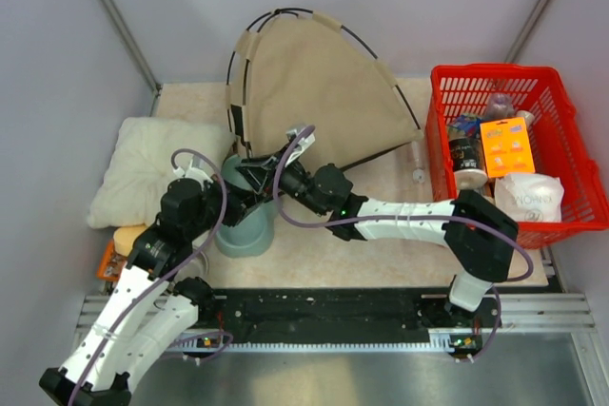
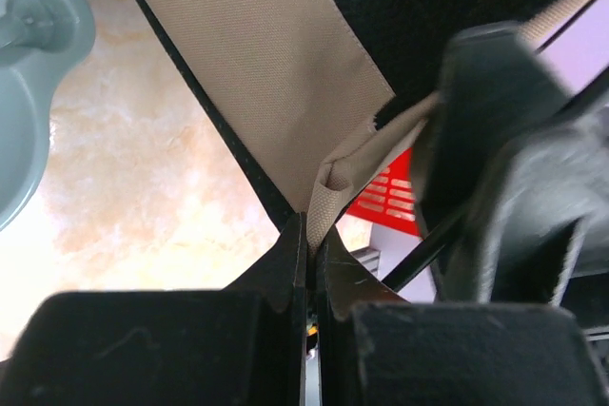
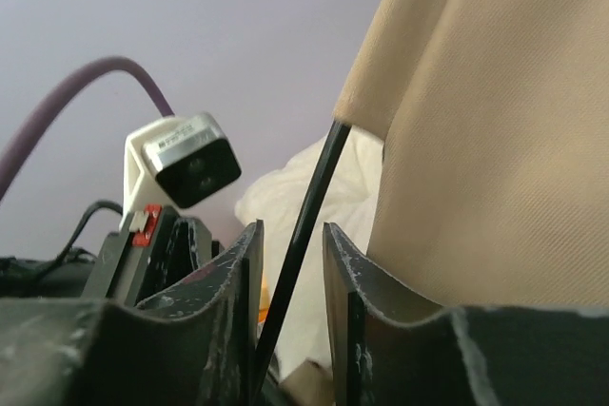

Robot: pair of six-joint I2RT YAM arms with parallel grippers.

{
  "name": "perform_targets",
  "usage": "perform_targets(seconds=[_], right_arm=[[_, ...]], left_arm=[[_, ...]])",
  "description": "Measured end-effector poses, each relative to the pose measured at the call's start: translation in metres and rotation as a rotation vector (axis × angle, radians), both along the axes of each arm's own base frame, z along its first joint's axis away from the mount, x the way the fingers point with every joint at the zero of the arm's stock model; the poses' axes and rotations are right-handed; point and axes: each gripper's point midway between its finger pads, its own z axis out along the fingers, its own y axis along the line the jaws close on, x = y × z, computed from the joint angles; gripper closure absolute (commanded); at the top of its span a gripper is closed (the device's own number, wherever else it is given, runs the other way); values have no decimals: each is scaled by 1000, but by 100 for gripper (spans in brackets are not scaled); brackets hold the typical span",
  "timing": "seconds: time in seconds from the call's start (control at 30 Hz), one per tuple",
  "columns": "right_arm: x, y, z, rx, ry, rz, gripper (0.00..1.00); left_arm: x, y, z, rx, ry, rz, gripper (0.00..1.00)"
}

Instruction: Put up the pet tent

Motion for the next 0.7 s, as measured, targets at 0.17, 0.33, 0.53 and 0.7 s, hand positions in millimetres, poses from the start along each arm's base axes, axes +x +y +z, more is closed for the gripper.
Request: perform_targets(seconds=[0.17, 0.33, 0.53, 0.7], right_arm=[[-7, 4, -9, -41, 2, 23, 64], [-12, -2, -13, -100, 29, 29, 62], [-20, -12, -11, -153, 50, 45, 54], [-29, -16, -10, -182, 59, 79, 60]], left_arm=[[5, 1, 9, -22, -30, 20, 100], [5, 1, 7, -16, -28, 20, 100], [4, 3, 8, -6, -44, 20, 100], [4, 6, 8, 7, -56, 21, 100]])
